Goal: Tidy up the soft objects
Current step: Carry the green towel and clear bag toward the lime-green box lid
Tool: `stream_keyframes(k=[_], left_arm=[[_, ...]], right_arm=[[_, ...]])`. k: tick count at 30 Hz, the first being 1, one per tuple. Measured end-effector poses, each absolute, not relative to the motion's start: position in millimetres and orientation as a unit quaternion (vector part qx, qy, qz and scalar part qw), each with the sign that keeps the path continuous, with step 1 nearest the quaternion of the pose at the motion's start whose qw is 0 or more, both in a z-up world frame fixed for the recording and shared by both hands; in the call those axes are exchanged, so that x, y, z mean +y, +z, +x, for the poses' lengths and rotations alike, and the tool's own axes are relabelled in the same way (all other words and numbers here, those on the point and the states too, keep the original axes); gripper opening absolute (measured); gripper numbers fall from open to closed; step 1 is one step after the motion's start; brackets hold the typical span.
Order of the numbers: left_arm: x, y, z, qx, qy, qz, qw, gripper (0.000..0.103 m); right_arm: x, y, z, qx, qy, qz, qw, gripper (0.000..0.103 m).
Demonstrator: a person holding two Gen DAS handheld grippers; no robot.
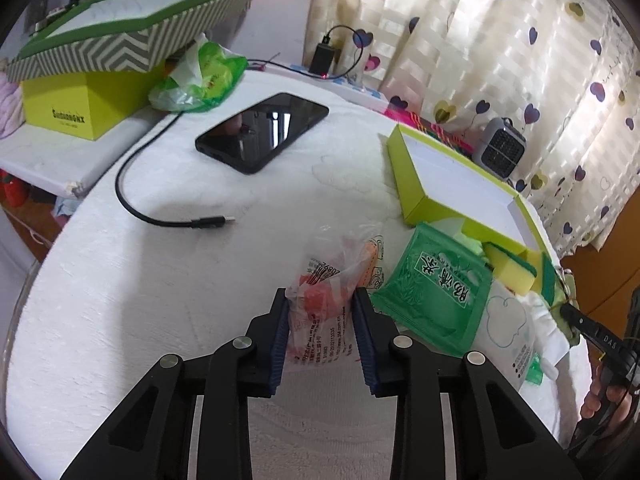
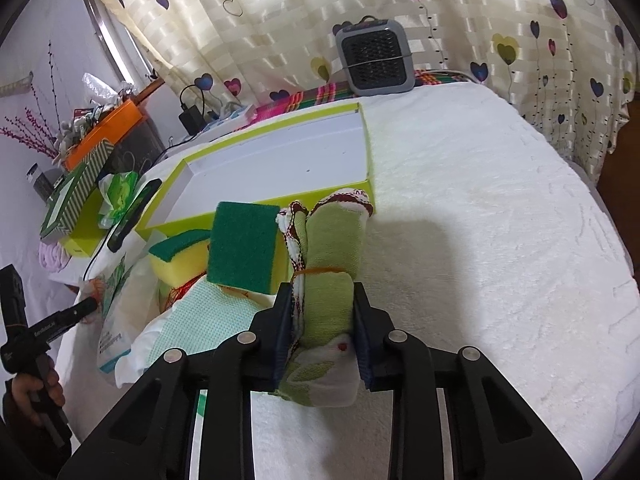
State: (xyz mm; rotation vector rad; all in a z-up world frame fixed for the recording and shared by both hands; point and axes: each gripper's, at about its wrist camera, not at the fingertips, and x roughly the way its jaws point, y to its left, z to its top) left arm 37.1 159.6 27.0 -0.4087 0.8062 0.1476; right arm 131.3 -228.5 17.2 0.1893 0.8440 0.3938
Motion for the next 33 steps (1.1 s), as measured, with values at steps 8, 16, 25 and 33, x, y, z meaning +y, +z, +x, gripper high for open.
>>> stream_keyframes(k=[8,16,25,33], left_arm=[[161.6,41.6,32.5,0.376,0.071,-0.197,0.903,0.029],[173.7,60.3,21.4,0.357,0.098,-0.187,0.91,0.029],[182.5,80.4,17.1,0.335,0.105,-0.185,0.918,0.029],[166.1,86.3,36.4,0.341,0.05,-0.199,0.917,0.029]], right_arm=[[-240.2,35.7,119.3,0.38,0.174,0.096,0.903,0.028],[-245.7,52.2,112.4,0.357,0.164,0.093,0.915,0.028],[-242.1,56.2,112.0,0.35,0.168,0.098,0.916,0.028],[-235.9,64.9,113.4,0.344,0.175,0.097,0.917,0.028]])
